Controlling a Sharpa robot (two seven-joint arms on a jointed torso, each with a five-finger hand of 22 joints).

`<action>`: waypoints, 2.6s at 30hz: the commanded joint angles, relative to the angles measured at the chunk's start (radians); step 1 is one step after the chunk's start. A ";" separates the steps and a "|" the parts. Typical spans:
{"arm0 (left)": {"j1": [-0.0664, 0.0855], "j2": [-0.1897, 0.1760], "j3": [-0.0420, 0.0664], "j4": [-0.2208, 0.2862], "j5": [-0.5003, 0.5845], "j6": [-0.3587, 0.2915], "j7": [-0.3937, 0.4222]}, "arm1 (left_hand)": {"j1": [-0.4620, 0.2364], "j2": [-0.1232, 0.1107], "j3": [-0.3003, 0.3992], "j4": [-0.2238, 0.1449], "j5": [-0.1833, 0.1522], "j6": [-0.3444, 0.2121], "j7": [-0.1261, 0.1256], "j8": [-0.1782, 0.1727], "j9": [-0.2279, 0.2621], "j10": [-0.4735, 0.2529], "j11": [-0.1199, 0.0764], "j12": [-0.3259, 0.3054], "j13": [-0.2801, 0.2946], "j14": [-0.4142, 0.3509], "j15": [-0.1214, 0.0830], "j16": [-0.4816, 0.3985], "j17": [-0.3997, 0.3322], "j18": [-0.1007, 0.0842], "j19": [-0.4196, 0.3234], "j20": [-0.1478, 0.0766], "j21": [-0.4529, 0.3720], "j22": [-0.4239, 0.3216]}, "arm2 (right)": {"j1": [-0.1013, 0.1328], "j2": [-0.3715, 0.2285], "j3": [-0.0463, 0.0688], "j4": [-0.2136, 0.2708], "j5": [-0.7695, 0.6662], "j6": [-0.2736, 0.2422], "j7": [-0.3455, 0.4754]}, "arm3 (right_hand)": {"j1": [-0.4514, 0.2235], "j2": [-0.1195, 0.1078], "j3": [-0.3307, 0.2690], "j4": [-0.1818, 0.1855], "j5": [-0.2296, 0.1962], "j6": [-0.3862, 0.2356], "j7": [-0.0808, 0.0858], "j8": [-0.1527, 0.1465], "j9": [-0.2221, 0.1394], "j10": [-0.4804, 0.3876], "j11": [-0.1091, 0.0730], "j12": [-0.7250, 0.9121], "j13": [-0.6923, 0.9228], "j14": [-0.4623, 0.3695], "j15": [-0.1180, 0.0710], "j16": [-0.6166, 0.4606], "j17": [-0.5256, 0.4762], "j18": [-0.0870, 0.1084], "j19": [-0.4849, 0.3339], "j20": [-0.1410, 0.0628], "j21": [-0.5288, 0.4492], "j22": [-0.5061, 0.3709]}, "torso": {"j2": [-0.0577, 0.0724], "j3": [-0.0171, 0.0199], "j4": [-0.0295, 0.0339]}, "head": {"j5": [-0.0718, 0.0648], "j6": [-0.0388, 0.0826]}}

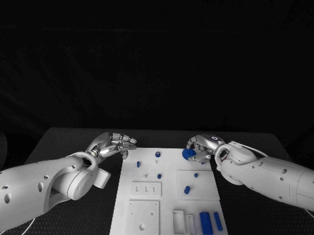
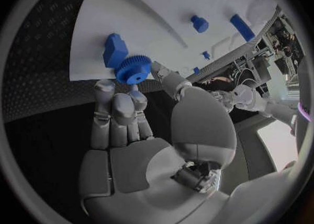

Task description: Assemble the parts on the task board

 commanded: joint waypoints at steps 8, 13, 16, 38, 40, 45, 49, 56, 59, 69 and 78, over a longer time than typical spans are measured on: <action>0.000 -0.003 0.001 0.007 0.000 0.015 0.010 | -0.011 -0.002 -0.003 -0.001 0.002 0.003 0.002 0.000 0.001 -0.002 0.003 -0.007 0.001 0.000 0.001 0.002 -0.001 0.036 -0.001 -0.002 0.001 0.002 | -0.003 -0.004 -0.002 -0.013 -0.001 0.014 0.009 | 0.004 0.016 0.014 0.010 0.003 0.008 0.010 -0.001 0.001 -0.015 0.016 0.006 0.005 -0.006 0.004 0.008 0.006 0.031 0.004 -0.016 0.013 0.023 | -0.001 -0.0009 -0.0004 | 0.001 -0.009; 0.000 -0.004 0.001 0.006 -0.001 0.014 0.010 | -0.011 -0.002 -0.003 -0.001 0.002 0.002 0.002 -0.001 0.001 -0.003 0.003 -0.008 0.001 0.000 0.001 0.002 -0.001 0.036 -0.001 -0.002 0.001 0.002 | -0.003 -0.005 -0.002 -0.016 -0.001 0.028 0.012 | 0.007 0.021 0.024 0.014 0.003 0.010 0.010 -0.001 0.002 -0.015 0.016 0.007 0.006 -0.006 0.004 0.008 0.009 0.031 0.002 -0.016 0.016 0.023 | -0.001 -0.0013 -0.0017 | 0.002 -0.009; 0.000 -0.005 0.001 0.007 -0.002 0.014 0.009 | -0.011 -0.002 -0.003 -0.001 0.002 0.002 0.002 -0.001 0.001 -0.004 0.003 -0.008 0.001 0.000 0.001 0.002 -0.001 0.036 -0.001 -0.002 0.001 0.002 | -0.003 -0.004 -0.002 -0.018 -0.002 0.032 0.013 | 0.011 0.025 0.037 0.018 0.002 0.012 0.010 0.000 0.002 -0.015 0.015 0.008 0.007 -0.006 0.004 0.008 0.012 0.031 0.000 -0.016 0.018 0.023 | -0.001 -0.0015 -0.0018 | 0.002 -0.012; 0.000 -0.007 0.001 0.003 -0.003 0.009 0.004 | -0.011 -0.002 -0.003 -0.001 0.002 0.000 0.003 -0.003 0.001 -0.012 0.006 -0.014 0.000 0.001 0.003 0.004 -0.003 0.035 -0.001 -0.002 0.002 0.001 | -0.003 -0.016 0.000 -0.010 0.046 0.023 0.042 | -0.020 0.032 0.047 0.030 0.157 -0.003 0.014 -0.012 -0.007 -0.017 0.019 0.007 0.010 -0.007 0.008 0.005 0.024 0.031 -0.011 -0.016 0.036 0.022 | -0.004 -0.0045 -0.0013 | 0.000 -0.010; 0.000 -0.008 0.001 0.003 -0.003 0.009 0.004 | -0.011 -0.002 -0.003 -0.001 0.002 -0.001 0.004 -0.004 0.001 -0.014 0.006 -0.015 0.000 0.001 0.003 0.004 -0.003 0.035 -0.001 -0.002 0.002 0.000 | -0.003 -0.017 0.000 -0.009 0.046 0.021 0.041 | -0.024 0.032 0.044 0.029 0.166 -0.003 0.014 -0.013 -0.008 -0.017 0.019 0.007 0.010 -0.007 0.008 0.005 0.025 0.031 -0.011 -0.016 0.038 0.022 | -0.004 -0.0048 -0.0016 | 0.001 -0.010; 0.000 -0.009 0.001 0.003 -0.004 0.008 0.003 | -0.011 -0.003 -0.002 -0.002 0.003 -0.002 0.004 -0.004 0.001 -0.016 0.007 -0.016 0.000 0.001 0.004 0.005 -0.003 0.035 -0.001 -0.002 0.002 0.000 | -0.003 -0.022 0.001 -0.009 0.037 0.025 0.038 | -0.030 0.030 0.036 0.019 0.208 -0.006 0.016 -0.015 -0.011 -0.018 0.021 0.006 0.010 -0.007 0.009 0.003 0.030 0.031 -0.015 -0.018 0.042 0.021 | -0.004 -0.0045 -0.0014 | 0.001 -0.009; 0.000 -0.010 0.001 0.003 -0.004 0.009 0.002 | -0.010 -0.003 -0.002 -0.002 0.003 -0.002 0.005 -0.005 0.001 -0.017 0.007 -0.018 0.000 0.001 0.004 0.005 -0.004 0.035 -0.001 -0.001 0.002 0.000 | -0.003 -0.026 0.001 -0.006 0.018 0.020 0.040 | -0.030 0.026 0.030 0.008 0.226 -0.006 0.016 -0.015 -0.013 -0.019 0.021 0.006 0.011 -0.006 0.010 0.002 0.032 0.031 -0.016 -0.019 0.045 0.021 | -0.004 -0.0043 -0.0024 | -0.001 -0.011; 0.000 -0.012 0.001 0.003 -0.006 0.010 0.002 | -0.010 -0.004 -0.002 -0.002 0.003 -0.003 0.005 -0.006 0.001 -0.020 0.008 -0.019 -0.001 0.001 0.005 0.005 -0.004 0.036 -0.001 -0.001 0.002 0.000 | -0.003 -0.031 0.001 -0.003 0.006 0.023 0.042 | -0.016 0.024 0.031 -0.007 0.241 -0.004 0.016 -0.014 -0.014 -0.019 0.021 0.006 0.011 -0.006 0.010 0.000 0.035 0.031 -0.017 -0.021 0.046 0.020 | -0.004 -0.0044 -0.0028 | -0.002 -0.010; 0.000 -0.013 0.001 0.004 -0.006 0.009 0.001 | -0.010 -0.004 -0.002 -0.002 0.003 -0.003 0.005 -0.006 0.001 -0.020 0.008 -0.020 -0.001 0.001 0.005 0.005 -0.004 0.036 -0.001 -0.001 0.002 -0.001 | -0.003 -0.030 0.001 -0.003 0.003 0.024 0.043 | -0.014 0.023 0.031 -0.011 0.242 -0.003 0.016 -0.014 -0.014 -0.019 0.021 0.006 0.011 -0.006 0.010 -0.001 0.035 0.031 -0.017 -0.021 0.046 0.020 | -0.004 -0.0040 -0.0025 | -0.003 -0.010; 0.000 -0.014 0.001 0.005 -0.007 0.010 0.002 | -0.010 -0.004 -0.001 -0.002 0.002 -0.004 0.006 -0.006 0.001 -0.022 0.009 -0.020 -0.001 0.001 0.006 0.006 -0.004 0.036 -0.001 -0.001 0.002 -0.001 | -0.003 -0.018 0.001 -0.023 -0.026 0.029 0.042 | -0.006 0.026 0.033 -0.016 0.216 0.002 0.015 -0.011 -0.015 -0.018 0.021 0.006 0.011 -0.005 0.009 -0.003 0.038 0.031 -0.018 -0.020 0.047 0.019 | -0.004 -0.0048 -0.0009 | -0.005 -0.011; 0.000 -0.014 0.001 0.007 -0.007 0.010 0.002 | -0.010 -0.004 -0.001 -0.002 0.002 -0.004 0.006 -0.007 0.002 -0.022 0.009 -0.021 -0.001 0.001 0.006 0.006 -0.005 0.036 -0.001 0.000 0.002 -0.001 | -0.013 -0.002 0.001 -0.045 -0.054 0.035 0.037 | 0.014 0.029 0.059 -0.009 0.104 0.021 0.008 -0.003 -0.018 -0.014 0.014 0.004 0.011 -0.001 0.003 -0.009 0.045 0.031 -0.019 -0.018 0.049 0.017 | -0.004 -0.0054 -0.0010 | -0.006 -0.015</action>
